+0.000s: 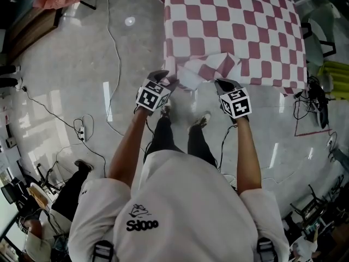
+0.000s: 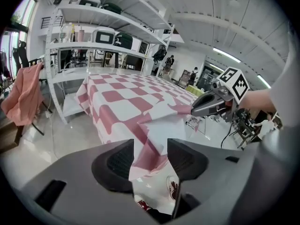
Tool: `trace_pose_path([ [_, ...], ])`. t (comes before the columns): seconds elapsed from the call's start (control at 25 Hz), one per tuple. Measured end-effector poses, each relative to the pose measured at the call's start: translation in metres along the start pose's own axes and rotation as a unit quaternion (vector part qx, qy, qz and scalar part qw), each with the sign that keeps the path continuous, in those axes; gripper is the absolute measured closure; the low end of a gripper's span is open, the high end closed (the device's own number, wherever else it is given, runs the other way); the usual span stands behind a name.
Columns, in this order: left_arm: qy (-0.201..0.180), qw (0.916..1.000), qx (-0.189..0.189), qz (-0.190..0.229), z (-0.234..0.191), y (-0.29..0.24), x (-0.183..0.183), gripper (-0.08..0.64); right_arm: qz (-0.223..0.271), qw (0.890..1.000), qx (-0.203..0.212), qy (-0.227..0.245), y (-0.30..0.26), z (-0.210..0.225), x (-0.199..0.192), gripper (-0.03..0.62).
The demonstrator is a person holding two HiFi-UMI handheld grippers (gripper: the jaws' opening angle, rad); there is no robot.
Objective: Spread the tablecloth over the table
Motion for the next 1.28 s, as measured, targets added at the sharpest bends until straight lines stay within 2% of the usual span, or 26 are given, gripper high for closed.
trace_pose_path([
  [0.2, -0.036, 0.9992, -0.011, -0.009, 0.025, -0.012, 0.012, 0.304, 0.025, 0.999, 0.025, -0.017, 0.028, -0.01, -0.01, 0.568],
  [0.24, -0.046, 0.9988, -0.01, -0.012, 0.031, -0.014, 0.014, 0.323, 0.027, 0.999, 0.026, -0.019, 0.033, -0.011, -0.013, 0.568],
  [0.32, -0.062, 0.9979, -0.005, -0.016, 0.04, -0.016, 0.016, 0.463, 0.03, 0.999, 0.025, -0.023, 0.044, -0.011, -0.021, 0.568],
  [0.36, -0.065, 0.9977, -0.005, -0.018, 0.044, -0.016, 0.016, 0.509, 0.031, 0.999, 0.025, -0.026, 0.049, -0.011, -0.025, 0.568],
  [0.56, -0.068, 0.996, -0.052, -0.027, 0.064, -0.016, 0.009, 0.522, 0.026, 0.999, 0.031, -0.036, 0.069, -0.005, -0.051, 0.568],
  [0.72, -0.084, 0.9911, -0.082, -0.062, 0.083, -0.011, -0.003, 0.528, 0.017, 0.999, 0.037, -0.035, 0.081, -0.004, -0.069, 0.568],
  [0.8, -0.08, 0.989, -0.096, -0.079, 0.092, -0.007, -0.01, 0.528, 0.016, 0.998, 0.043, -0.032, 0.087, -0.005, -0.077, 0.568],
  [0.92, -0.06, 0.9896, -0.103, -0.08, 0.104, -0.002, -0.017, 0.529, 0.018, 0.998, 0.048, -0.027, 0.095, -0.006, -0.087, 0.568],
  [1.28, 0.007, 0.9982, -0.037, -0.047, 0.134, 0.016, -0.048, 0.529, 0.038, 0.998, 0.054, 0.006, 0.105, -0.022, -0.114, 0.568],
])
Point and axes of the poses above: the fingertips, and each gripper's own axes: y backward along the fingers, z to its right, x out of its top, the point moved 10 cm from there along y, backward along the fingers, and after that the axes turned 10 degrees about x, right-handed, at the moved point
